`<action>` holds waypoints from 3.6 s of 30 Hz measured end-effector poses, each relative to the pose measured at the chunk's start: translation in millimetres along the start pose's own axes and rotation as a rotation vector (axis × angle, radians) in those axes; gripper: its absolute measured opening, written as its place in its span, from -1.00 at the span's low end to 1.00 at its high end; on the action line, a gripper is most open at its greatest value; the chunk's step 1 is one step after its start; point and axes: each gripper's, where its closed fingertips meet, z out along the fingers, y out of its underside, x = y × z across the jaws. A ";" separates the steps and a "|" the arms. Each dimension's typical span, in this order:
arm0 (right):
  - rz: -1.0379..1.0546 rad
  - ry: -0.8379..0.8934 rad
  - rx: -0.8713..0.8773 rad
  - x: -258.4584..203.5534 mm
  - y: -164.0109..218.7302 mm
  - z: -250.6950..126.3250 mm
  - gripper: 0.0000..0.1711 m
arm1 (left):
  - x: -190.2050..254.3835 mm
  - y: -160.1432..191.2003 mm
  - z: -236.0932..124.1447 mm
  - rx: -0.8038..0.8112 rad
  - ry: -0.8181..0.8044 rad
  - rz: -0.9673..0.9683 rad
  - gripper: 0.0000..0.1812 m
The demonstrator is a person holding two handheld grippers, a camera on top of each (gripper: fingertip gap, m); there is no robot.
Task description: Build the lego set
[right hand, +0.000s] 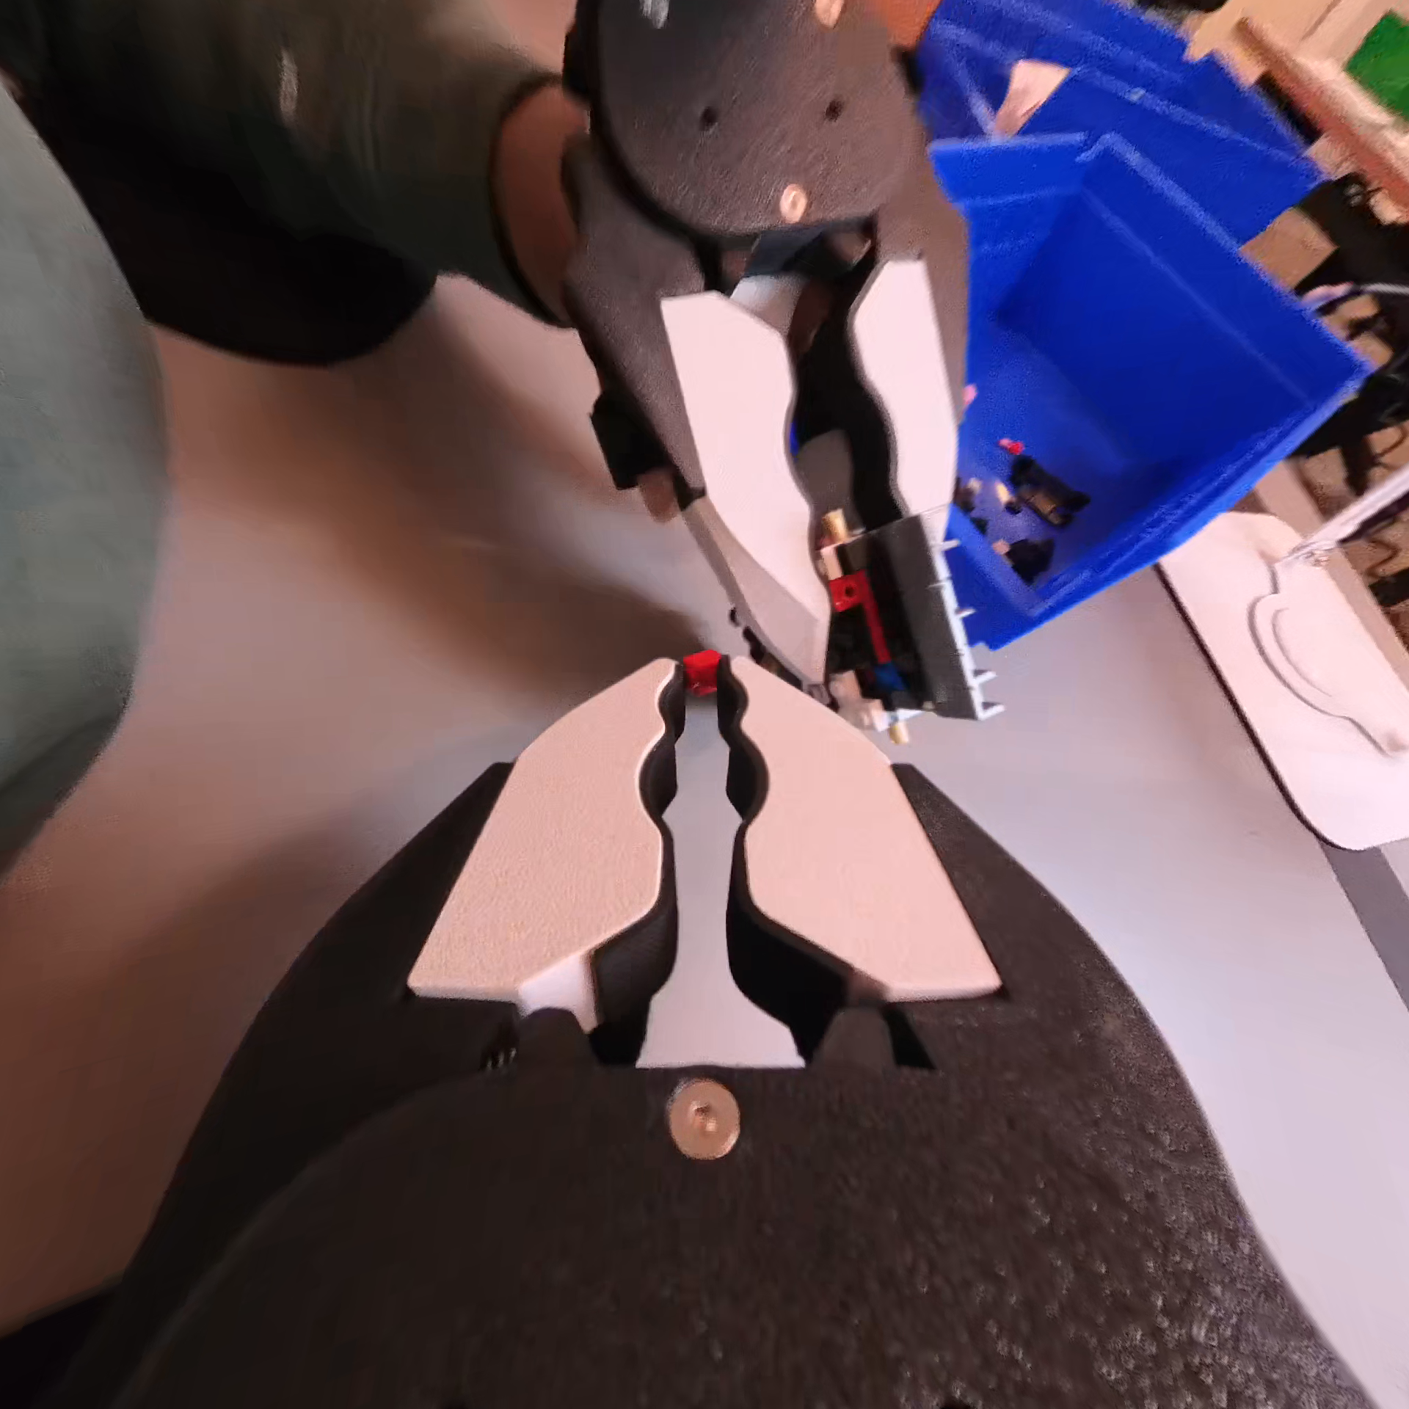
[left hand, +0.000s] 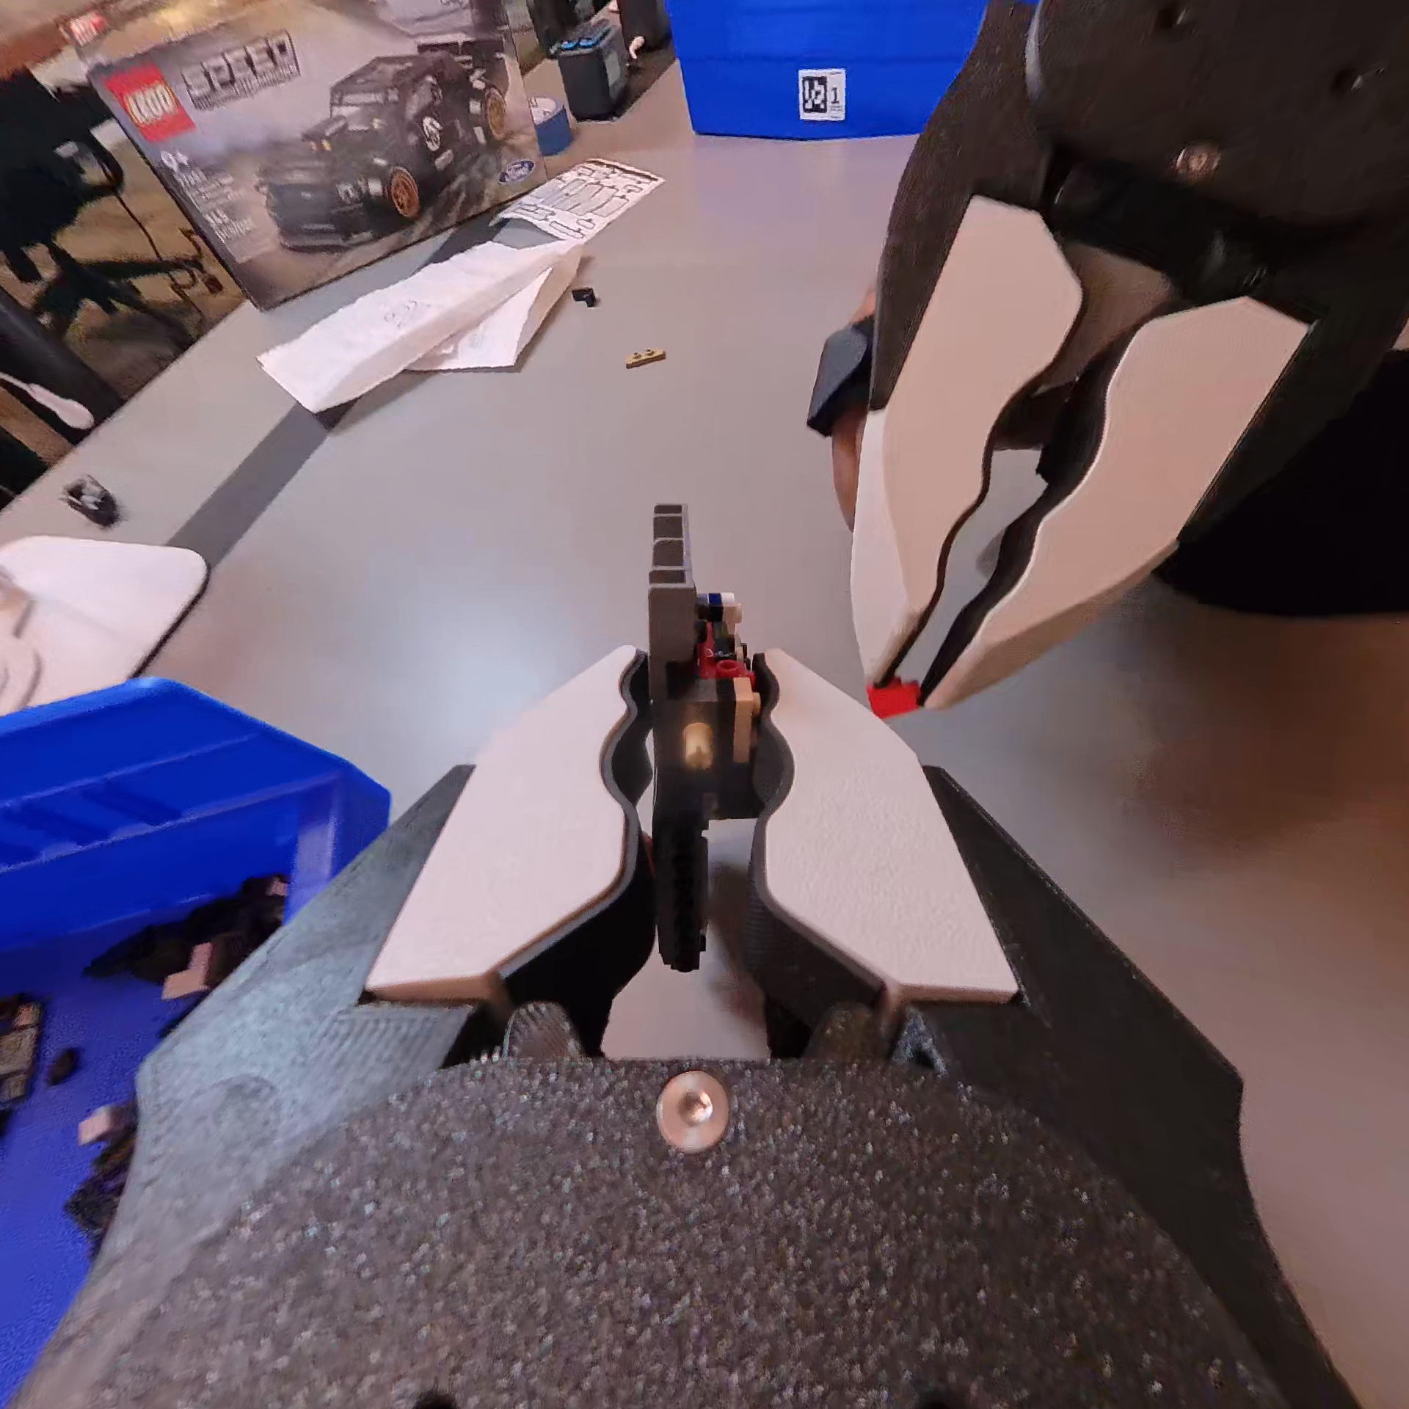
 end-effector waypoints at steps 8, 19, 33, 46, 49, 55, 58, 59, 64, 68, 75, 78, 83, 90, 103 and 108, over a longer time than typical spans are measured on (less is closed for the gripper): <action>0.058 0.093 0.183 6.4 -17.5 -21.1 -0.91 | 1.6 -2.7 -6.1 0.055 0.231 -0.394 -0.73; 0.072 0.157 0.215 10.0 -21.1 -30.1 -0.90 | 8.1 52.1 15.5 -0.201 0.286 -0.547 -0.50; 0.836 -0.226 0.544 20.1 -55.1 -21.7 -0.90 | 33.3 -52.8 -37.6 0.287 -0.050 0.409 -0.85; 0.665 -0.059 0.272 36.7 -9.3 -8.0 -0.76 | -116.5 23.5 -72.0 -0.193 -0.432 -0.085 -0.76; 0.591 -0.053 0.126 24.3 7.4 9.2 -0.76 | -121.2 48.5 -68.8 -0.277 -0.392 -0.207 -0.39; 0.487 -0.018 -0.106 16.9 35.1 34.7 -0.78 | -101.7 49.9 -62.9 -0.307 -0.320 -0.105 -0.31; 0.508 -0.072 -0.173 16.4 37.8 44.4 -0.78 | -58.9 51.2 -50.1 -0.316 -0.111 -0.094 -0.45; 0.504 -0.092 -0.185 15.2 36.1 47.0 -0.77 | -49.4 53.1 -47.0 -0.326 -0.075 -0.089 -0.50; 0.439 -0.096 -0.264 20.7 36.7 57.7 -0.76 | -24.7 72.8 -34.0 -0.405 0.022 0.004 -0.59; 0.412 -0.076 -0.246 31.2 28.1 58.2 -0.76 | -18.8 104.1 -17.5 -0.550 0.025 0.015 -0.61; 0.452 -0.022 -0.181 42.9 28.8 39.8 -0.78 | -20.6 106.0 -14.7 -0.571 0.017 -0.008 -0.87; 0.464 0.006 -0.164 45.3 32.9 30.0 -0.78 | -53.4 70.2 -27.8 -0.427 -0.170 0.022 -0.87; 0.496 0.017 -0.139 45.0 37.5 24.2 -0.79 | -120.3 60.5 -60.0 -0.415 -0.463 -0.095 -0.72; 0.478 0.004 -0.136 39.6 36.0 25.4 -0.79 | -107.9 96.3 -50.4 -0.574 -0.357 -0.166 -0.40; 0.477 -0.044 -0.186 27.8 41.7 30.4 -0.79 | -50.5 46.7 -39.2 -0.324 -0.117 -0.052 -0.63; 0.475 -0.103 -0.266 10.2 43.8 46.0 -0.72 | 8.9 76.6 -21.0 -0.419 0.204 -0.161 -0.63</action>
